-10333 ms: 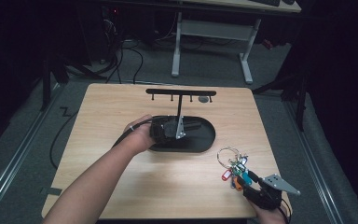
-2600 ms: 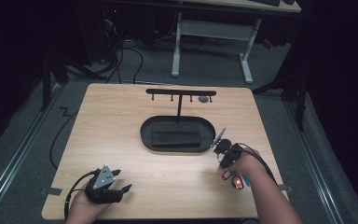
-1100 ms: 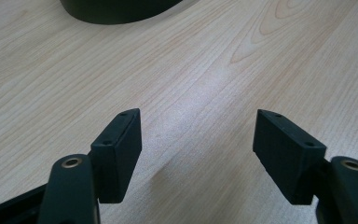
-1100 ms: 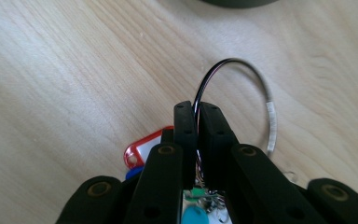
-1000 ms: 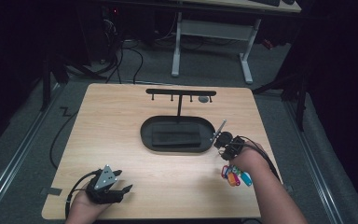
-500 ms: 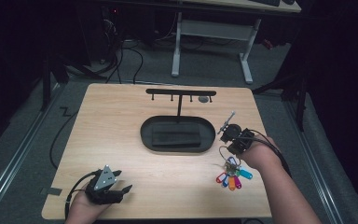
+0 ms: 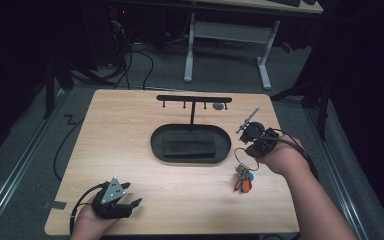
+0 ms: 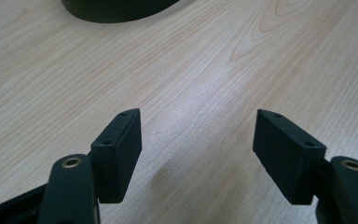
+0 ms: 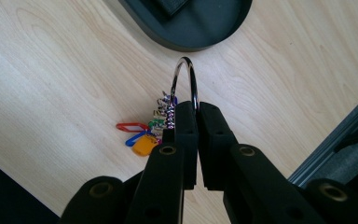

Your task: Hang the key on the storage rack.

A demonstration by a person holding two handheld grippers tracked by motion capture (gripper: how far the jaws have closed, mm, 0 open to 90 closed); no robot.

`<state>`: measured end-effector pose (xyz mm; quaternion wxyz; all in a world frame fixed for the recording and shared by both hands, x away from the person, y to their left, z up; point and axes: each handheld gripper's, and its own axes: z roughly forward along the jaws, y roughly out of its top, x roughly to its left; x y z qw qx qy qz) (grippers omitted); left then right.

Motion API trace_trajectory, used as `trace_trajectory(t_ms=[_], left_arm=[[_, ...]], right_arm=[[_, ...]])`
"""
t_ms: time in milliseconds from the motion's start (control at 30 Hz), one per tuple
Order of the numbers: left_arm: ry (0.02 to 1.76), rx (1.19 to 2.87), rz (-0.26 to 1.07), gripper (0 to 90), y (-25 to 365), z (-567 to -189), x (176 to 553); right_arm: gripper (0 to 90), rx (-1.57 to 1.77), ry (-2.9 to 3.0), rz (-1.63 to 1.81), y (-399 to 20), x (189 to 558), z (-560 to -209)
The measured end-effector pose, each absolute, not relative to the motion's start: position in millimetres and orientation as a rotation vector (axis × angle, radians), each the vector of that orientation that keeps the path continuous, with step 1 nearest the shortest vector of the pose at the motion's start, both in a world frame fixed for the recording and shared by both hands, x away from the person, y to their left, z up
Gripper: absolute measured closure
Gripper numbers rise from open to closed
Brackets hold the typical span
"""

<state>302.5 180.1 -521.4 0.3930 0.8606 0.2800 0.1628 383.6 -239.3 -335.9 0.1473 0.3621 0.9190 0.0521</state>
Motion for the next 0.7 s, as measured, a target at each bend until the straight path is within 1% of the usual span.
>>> trace_trajectory(t_ms=[433,700], left_arm=[[0.72,2.173,0.409,32.9,182.6,-520.9,302.6],[0.721,2.173,0.409,32.8,181.0,-521.7,302.1]], right_arm=[[87.6,1.042,2.599,0.211,-235.6,385.1,-303.3],[87.6,1.049,2.589,0.222,-232.1,393.2,-296.8]])
